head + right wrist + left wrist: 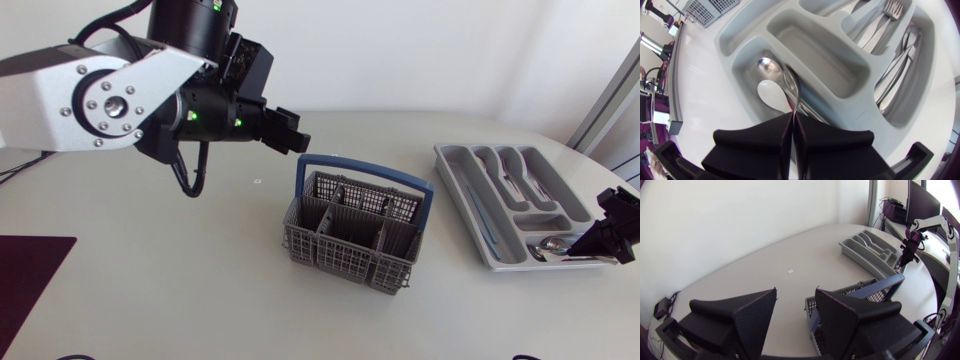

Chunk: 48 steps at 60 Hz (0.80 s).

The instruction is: Sort the cutlery from the basket into the organizer compartments.

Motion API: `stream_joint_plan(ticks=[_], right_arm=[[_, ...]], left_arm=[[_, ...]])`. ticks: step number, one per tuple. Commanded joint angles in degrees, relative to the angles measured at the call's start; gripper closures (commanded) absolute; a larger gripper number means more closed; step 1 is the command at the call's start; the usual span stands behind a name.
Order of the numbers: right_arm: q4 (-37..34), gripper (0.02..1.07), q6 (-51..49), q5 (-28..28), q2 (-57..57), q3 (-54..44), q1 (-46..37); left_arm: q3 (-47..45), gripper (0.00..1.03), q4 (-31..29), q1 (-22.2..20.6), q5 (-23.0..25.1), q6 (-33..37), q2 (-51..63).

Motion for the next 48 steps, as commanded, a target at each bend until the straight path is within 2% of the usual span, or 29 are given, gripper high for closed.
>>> stream_joint_plan(ticks=[1, 6, 18, 26, 43, 44, 48], right_arm=[[2.9, 1.01, -2.8, 0.5, -1.4, -2.2, 0.6], [6.7, 1.01, -3.3, 1.0, -3.5, -5.7, 1.2], [8.4, 1.01, -4.1, 0.9, -6.6, -10.0, 2.9], [14.2, 1.01, -4.1, 1.2, -9.3, -15.6, 4.2], [21.1, 1.01, -5.5, 2.9, -10.4, -19.8, 4.9], [21.8, 1.0, -5.5, 3.0, -10.4, -20.2, 4.9], [25.6, 0.74, -5.5, 2.7, -11.6, -22.4, 4.7]], left_arm=[[-0.9, 0.49, 0.6, -0.7, -0.6, -0.1, -1.1], [-0.7, 0.49, 0.5, -1.0, -1.0, -0.1, -1.1], [-0.7, 0.49, 0.4, -1.2, -1.2, -0.1, -1.5], [-0.9, 0.49, 0.4, -1.2, -1.2, -0.1, -1.8], [-1.7, 0.49, 0.3, -1.1, -1.2, 0.1, -3.1], [-1.7, 0.49, 0.3, -1.1, -1.2, 0.1, -3.1], [-1.8, 0.49, 0.3, -1.1, -1.2, 0.1, -3.2]])
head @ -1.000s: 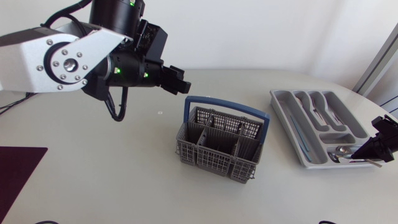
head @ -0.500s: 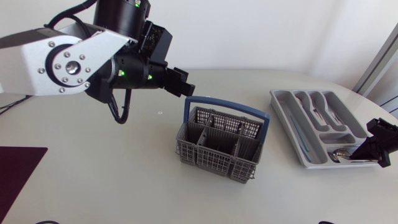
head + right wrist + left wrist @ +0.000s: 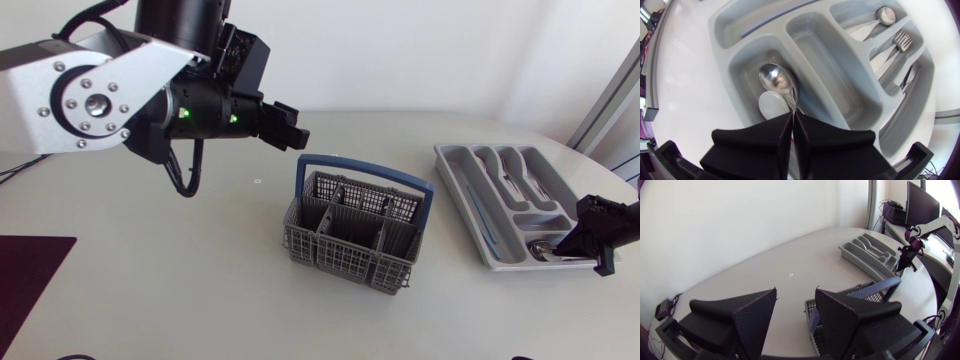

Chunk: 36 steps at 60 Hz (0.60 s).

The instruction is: Sort the cutlery from the basket into the organizer compartments.

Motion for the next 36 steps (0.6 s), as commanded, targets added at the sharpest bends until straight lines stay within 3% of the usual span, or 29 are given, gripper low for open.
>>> stream_joint_plan(ticks=[1, 5, 7, 12, 24, 36], right_arm=[[5.0, 0.64, -1.4, 0.4, -0.2, -3.3, 0.4], [5.4, 0.17, -1.3, 0.3, -0.6, -3.9, 0.3], [6.6, 0.09, -1.2, 0.2, -0.9, -4.6, 0.2], [9.7, 0.07, -1.2, -1.2, -3.0, -6.8, -0.4], [9.0, 0.07, -1.6, -7.3, -10.8, -10.1, -3.1], [4.5, 0.07, -2.8, -11.1, -19.2, -15.2, -4.2]], left_arm=[[-1.5, 0.49, 0.4, -0.3, -0.1, 0.1, -1.3], [-1.5, 0.49, 0.3, -0.3, -0.1, 0.1, -1.4], [-1.6, 0.49, 0.3, -0.3, -0.1, 0.0, -1.5], [-1.8, 0.49, 0.3, -0.3, -0.1, 0.1, -1.8], [-3.1, 0.49, 0.0, 0.4, -0.1, 0.2, -4.2], [-6.0, 0.49, 0.0, 1.7, -0.1, 0.2, -7.0]])
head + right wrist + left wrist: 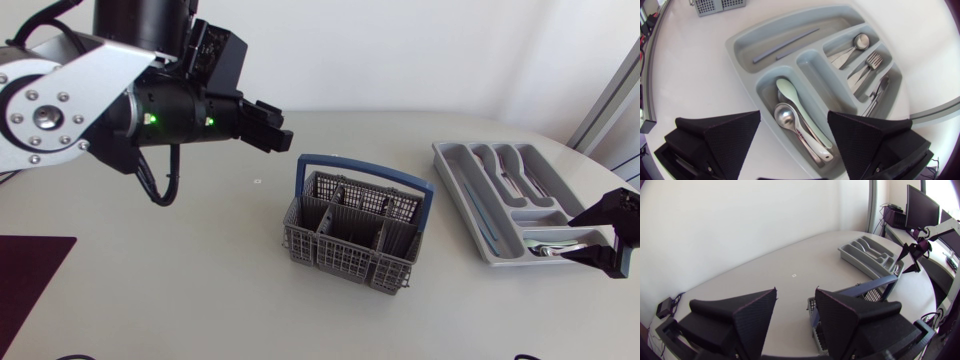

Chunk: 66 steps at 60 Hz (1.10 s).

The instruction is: Sort the cutlery from the basket into the organizer compartments.

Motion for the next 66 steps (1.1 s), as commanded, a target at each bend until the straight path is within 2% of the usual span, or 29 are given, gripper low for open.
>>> stream_joint_plan(ticks=[1, 17, 26, 32, 43, 50, 53, 60, 63, 66], right_arm=[[-1.2, 0.07, -2.1, -1.1, -4.5, -3.7, -0.7], [-6.0, 0.07, -0.5, -3.5, -14.7, -9.6, 0.1], [-6.2, 0.07, 5.6, -5.3, -20.2, -13.6, 4.4], [-3.0, 0.07, 14.2, -5.8, -24.0, -17.3, 11.4], [7.1, 0.07, 29.2, -6.4, -29.1, -23.4, 20.7], [14.5, 0.08, 37.8, -4.6, -31.4, -27.0, 26.4], [16.1, 0.11, 40.3, -2.9, -31.7, -27.7, 28.8], [17.7, 0.2, 44.5, -1.3, -31.5, -28.2, 33.6], [19.0, 0.3, 46.4, -1.3, -31.4, -28.5, 34.9], [19.5, 0.45, 47.6, -1.3, -31.3, -28.5, 36.3]], left_arm=[[-2.3, 0.49, 0.0, 0.9, -0.1, 0.2, -1.8], [-5.6, 0.49, -0.6, 3.1, 0.4, 0.5, -5.8], [-8.3, 0.48, -0.7, 4.7, 2.0, 0.6, -6.6], [-10.1, 0.48, -0.6, 5.2, 2.5, 0.6, -7.0], [-12.2, 0.48, -0.6, 5.9, 4.1, 0.7, -6.7], [-13.6, 0.48, -0.2, 6.4, 5.1, 1.0, -5.6], [-14.0, 0.49, -0.2, 7.1, 5.9, 1.1, -4.9], [-13.7, 0.6, -0.1, 8.9, 9.6, 1.3, -2.2], [-13.7, 0.67, 0.0, 9.3, 10.5, 1.3, -1.3], [-13.8, 0.73, 0.4, 9.3, 10.5, 1.5, -0.5]])
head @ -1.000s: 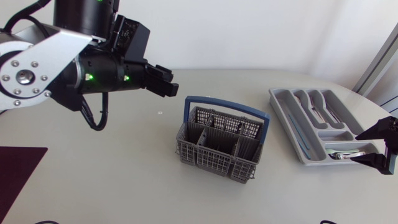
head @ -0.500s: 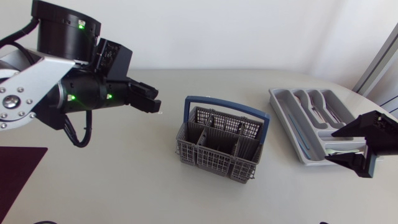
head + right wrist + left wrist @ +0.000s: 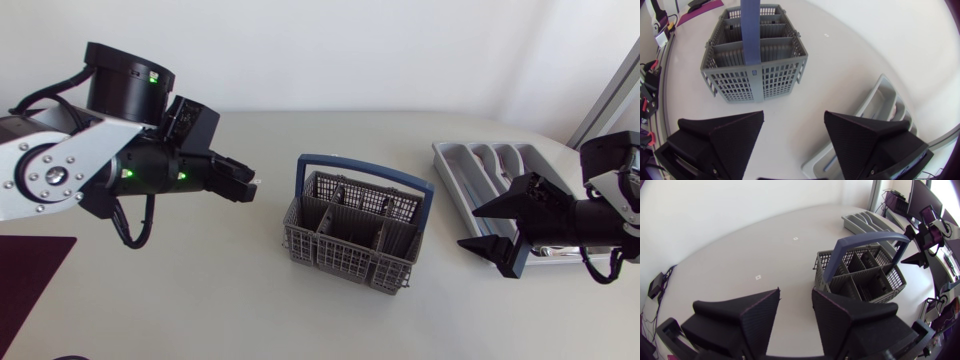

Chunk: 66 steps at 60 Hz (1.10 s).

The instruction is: Sort the cutlery from the basket into the organizer compartments.

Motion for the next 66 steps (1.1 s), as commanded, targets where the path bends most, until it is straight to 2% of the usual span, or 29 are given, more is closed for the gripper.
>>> stream_joint_plan(ticks=[1, 5, 8, 12, 17, 25, 31, 47, 66], right_arm=[[1.3, 0.54, 5.0, 0.5, -0.1, -1.4, 2.6], [2.5, 0.78, 7.1, 0.5, 0.1, -1.4, 4.3], [3.2, 0.91, 8.1, 0.5, 0.4, -1.4, 5.6], [3.7, 0.96, 9.7, 0.6, 1.1, -1.2, 7.8], [4.4, 1.0, 11.9, 0.6, 2.0, -0.8, 9.9], [5.3, 1.01, 14.5, 1.3, 3.6, 0.3, 12.8], [6.9, 1.01, 16.5, 3.5, 6.0, 1.3, 15.5], [9.3, 1.01, 21.4, 6.8, 13.5, 7.7, 19.9], [12.1, 1.01, 27.1, 10.0, 25.0, 18.5, 24.5]], left_arm=[[-1.2, 0.77, 1.0, 0.7, 1.0, 0.9, 2.3], [-1.3, 0.85, 1.5, 0.9, 1.1, 1.4, 3.4], [-1.2, 0.92, 1.7, 1.3, 1.6, 1.6, 4.4], [-1.1, 1.0, 2.1, 1.7, 2.2, 1.9, 6.2], [-1.0, 1.0, 2.1, 1.6, 3.3, 2.8, 9.0], [-0.6, 1.0, 1.6, 1.0, 6.3, 4.3, 12.8], [0.0, 1.0, 0.1, 1.0, 11.3, 5.4, 13.8], [-0.3, 1.0, 0.1, 0.4, 13.8, 7.9, 16.5], [-0.4, 1.0, 1.0, 5.1, 16.5, 10.6, 17.9]])
